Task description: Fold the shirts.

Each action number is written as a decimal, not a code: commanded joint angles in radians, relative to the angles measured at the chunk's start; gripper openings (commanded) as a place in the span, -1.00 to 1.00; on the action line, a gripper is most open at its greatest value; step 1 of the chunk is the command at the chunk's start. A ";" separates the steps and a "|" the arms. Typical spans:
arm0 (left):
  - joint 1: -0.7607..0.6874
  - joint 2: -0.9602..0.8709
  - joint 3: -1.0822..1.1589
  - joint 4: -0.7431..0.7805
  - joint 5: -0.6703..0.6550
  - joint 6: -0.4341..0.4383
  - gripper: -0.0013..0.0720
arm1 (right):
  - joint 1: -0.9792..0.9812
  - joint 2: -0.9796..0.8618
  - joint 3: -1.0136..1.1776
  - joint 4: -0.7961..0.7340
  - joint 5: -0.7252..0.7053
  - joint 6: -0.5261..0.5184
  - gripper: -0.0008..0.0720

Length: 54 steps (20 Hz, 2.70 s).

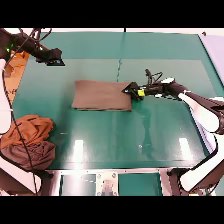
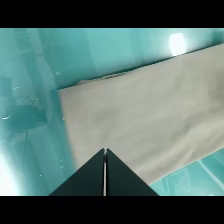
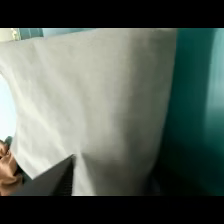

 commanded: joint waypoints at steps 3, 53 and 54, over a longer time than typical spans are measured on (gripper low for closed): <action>0.000 0.000 0.000 0.001 -0.001 -0.001 -0.89 | 0.060 -0.002 0.002 0.084 -0.052 -0.002 -0.92; -0.002 0.000 0.000 0.000 -0.053 0.003 -0.89 | -1.391 0.520 0.117 -0.935 0.640 0.587 -0.93; -0.002 0.000 0.000 0.000 -0.053 0.003 -0.89 | -1.391 0.519 0.085 -0.978 0.626 0.587 -0.92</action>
